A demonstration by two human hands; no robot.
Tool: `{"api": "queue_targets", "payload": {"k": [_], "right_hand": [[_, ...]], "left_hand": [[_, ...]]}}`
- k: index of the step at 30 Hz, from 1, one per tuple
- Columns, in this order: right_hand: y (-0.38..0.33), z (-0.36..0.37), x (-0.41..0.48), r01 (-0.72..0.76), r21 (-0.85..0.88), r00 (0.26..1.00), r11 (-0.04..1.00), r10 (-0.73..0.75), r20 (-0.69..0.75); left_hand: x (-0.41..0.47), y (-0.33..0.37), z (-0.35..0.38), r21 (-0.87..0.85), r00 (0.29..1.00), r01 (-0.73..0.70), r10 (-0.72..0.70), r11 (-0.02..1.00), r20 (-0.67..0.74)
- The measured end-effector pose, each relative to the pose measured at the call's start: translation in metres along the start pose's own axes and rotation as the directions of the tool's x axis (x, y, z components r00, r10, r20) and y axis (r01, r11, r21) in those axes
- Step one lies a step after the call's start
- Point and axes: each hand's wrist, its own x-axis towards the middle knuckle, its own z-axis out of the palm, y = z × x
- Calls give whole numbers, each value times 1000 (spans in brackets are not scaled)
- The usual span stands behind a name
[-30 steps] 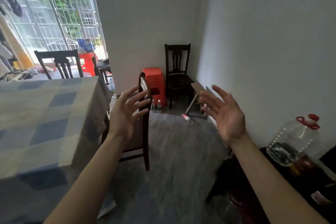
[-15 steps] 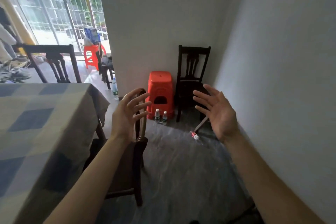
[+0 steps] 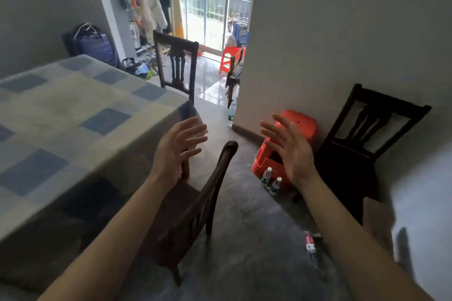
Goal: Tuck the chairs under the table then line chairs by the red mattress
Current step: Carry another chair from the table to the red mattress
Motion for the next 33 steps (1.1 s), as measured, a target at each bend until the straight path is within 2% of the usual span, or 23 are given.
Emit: {"api": "queue_targets", "payload": {"k": [6,10,14,17,21,25,29,31,33], "right_hand": [[57,27,102,-37,-162,944,986,88,319],[93,36,143,22,-269,869,963,115,482],[121,38,175,110,-336,775,936,131,619],[140,37,197,125,-357,731,926,158,664],[165,43,218,129,-383,654,915,212,727],[188,43,228,119,-395,565,911,265,781],[207,33,241,81,-393,511,916,300,805],[225,23,245,46,-431,506,901,351,788],[242,15,246,-90,-412,521,907,395,756]], "left_hand": [[12,-39,-33,-24,951,-18,10,1000,-310],[7,-66,-63,-1,885,-15,13,1000,-465],[-22,-97,-87,72,834,60,-10,996,-551],[-51,-114,-93,105,821,114,-34,988,-571],[-85,-138,-88,169,780,130,4,977,-626],[-104,-168,-77,164,729,121,25,979,-685],[-109,-191,-61,173,664,88,72,981,-744],[-104,-197,-54,200,625,91,101,976,-774],[-99,-202,-51,187,579,83,105,979,-809]]}}
